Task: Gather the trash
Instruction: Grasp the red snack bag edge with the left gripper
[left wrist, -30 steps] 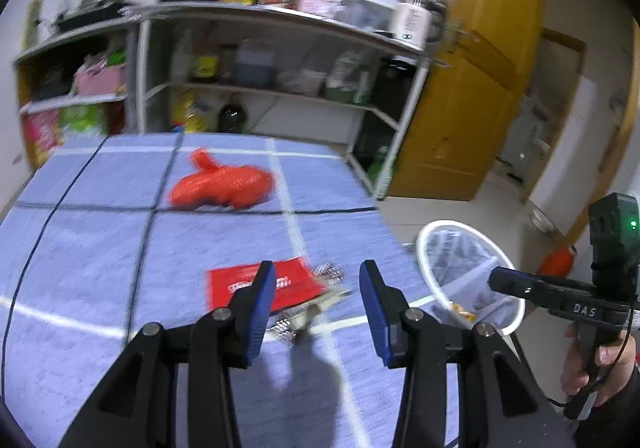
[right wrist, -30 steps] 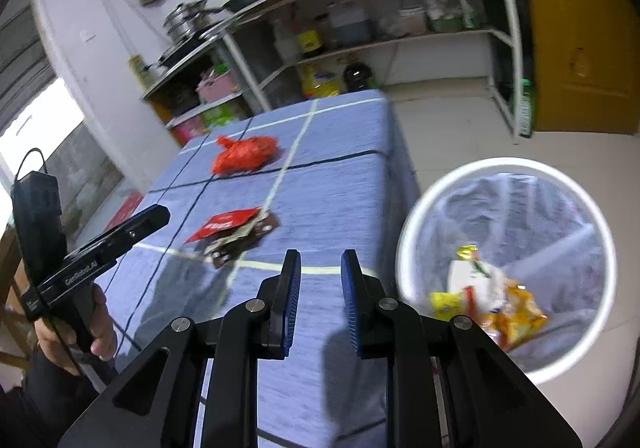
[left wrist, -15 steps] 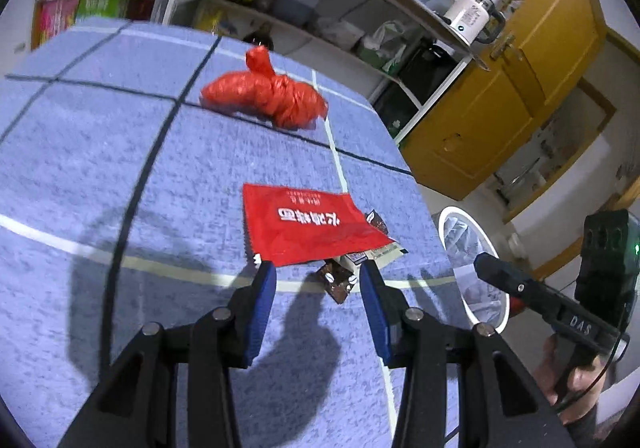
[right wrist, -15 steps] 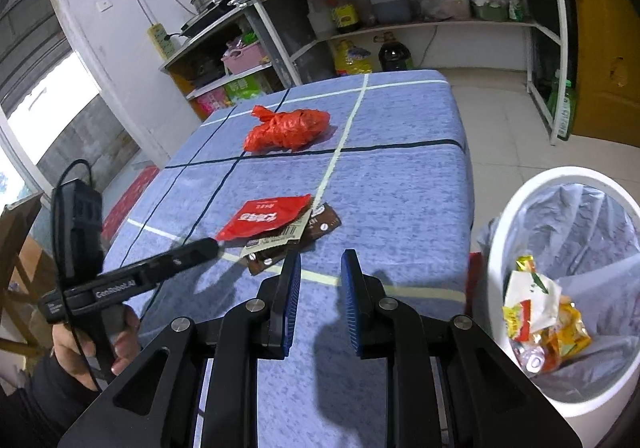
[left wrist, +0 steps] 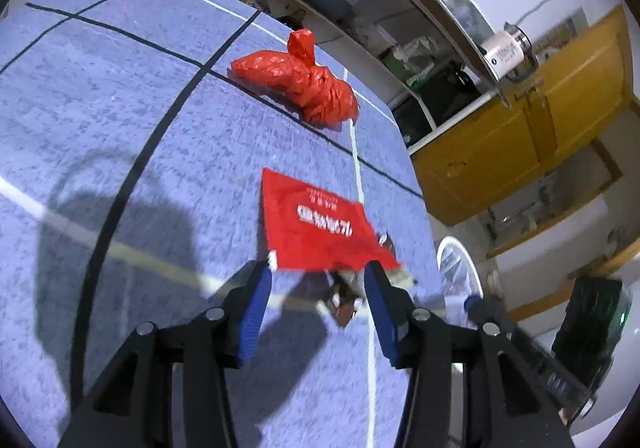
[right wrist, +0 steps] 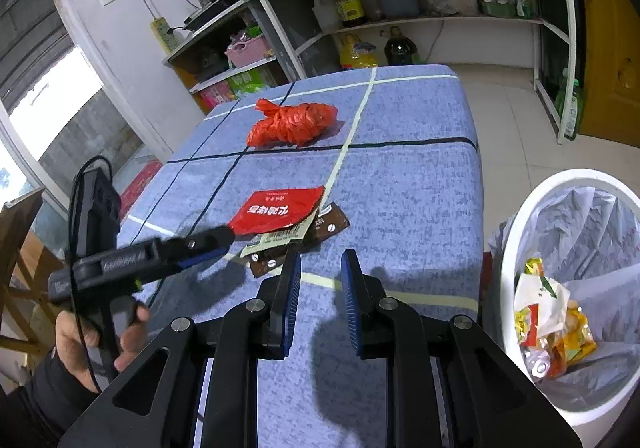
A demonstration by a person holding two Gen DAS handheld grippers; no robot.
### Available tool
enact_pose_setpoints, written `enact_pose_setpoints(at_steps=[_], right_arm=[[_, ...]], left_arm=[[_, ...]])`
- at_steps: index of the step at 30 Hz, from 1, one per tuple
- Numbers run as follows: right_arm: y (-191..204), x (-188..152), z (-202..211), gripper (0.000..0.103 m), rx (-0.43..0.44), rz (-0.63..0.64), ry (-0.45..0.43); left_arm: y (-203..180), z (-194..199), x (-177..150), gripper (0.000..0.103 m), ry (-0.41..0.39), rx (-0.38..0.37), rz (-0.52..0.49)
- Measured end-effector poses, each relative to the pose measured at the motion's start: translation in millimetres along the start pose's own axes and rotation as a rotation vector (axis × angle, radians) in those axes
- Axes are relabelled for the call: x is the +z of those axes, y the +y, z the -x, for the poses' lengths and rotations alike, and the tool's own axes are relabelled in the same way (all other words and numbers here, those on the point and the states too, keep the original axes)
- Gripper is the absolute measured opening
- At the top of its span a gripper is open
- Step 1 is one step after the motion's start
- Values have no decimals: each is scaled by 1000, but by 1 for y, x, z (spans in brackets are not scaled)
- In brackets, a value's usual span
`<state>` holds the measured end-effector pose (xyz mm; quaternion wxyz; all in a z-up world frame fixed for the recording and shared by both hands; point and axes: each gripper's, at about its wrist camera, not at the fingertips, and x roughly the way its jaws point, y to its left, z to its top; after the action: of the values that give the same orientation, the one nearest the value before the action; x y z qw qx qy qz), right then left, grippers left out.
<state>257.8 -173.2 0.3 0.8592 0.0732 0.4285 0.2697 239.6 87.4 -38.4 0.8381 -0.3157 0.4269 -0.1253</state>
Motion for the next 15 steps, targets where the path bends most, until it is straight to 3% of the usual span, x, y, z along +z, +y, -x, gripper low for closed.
enact_pose_setpoints(at_steps=[4, 6, 8, 12, 15], right_arm=[[2, 1, -2, 22, 8, -1, 1], [4, 2, -4, 22, 22, -6, 4], [5, 4, -8, 22, 38, -15, 10], [6, 8, -21, 22, 79, -46, 37], [3, 10, -34, 22, 124, -90, 75]], left_arm=[[-5, -9, 7, 49, -21, 16, -2], [-6, -12, 10, 40, -32, 39, -6], [-3, -16, 12, 19, -23, 49, -2], [0, -18, 16, 6, -26, 66, -7], [-4, -11, 17, 4, -48, 61, -39]])
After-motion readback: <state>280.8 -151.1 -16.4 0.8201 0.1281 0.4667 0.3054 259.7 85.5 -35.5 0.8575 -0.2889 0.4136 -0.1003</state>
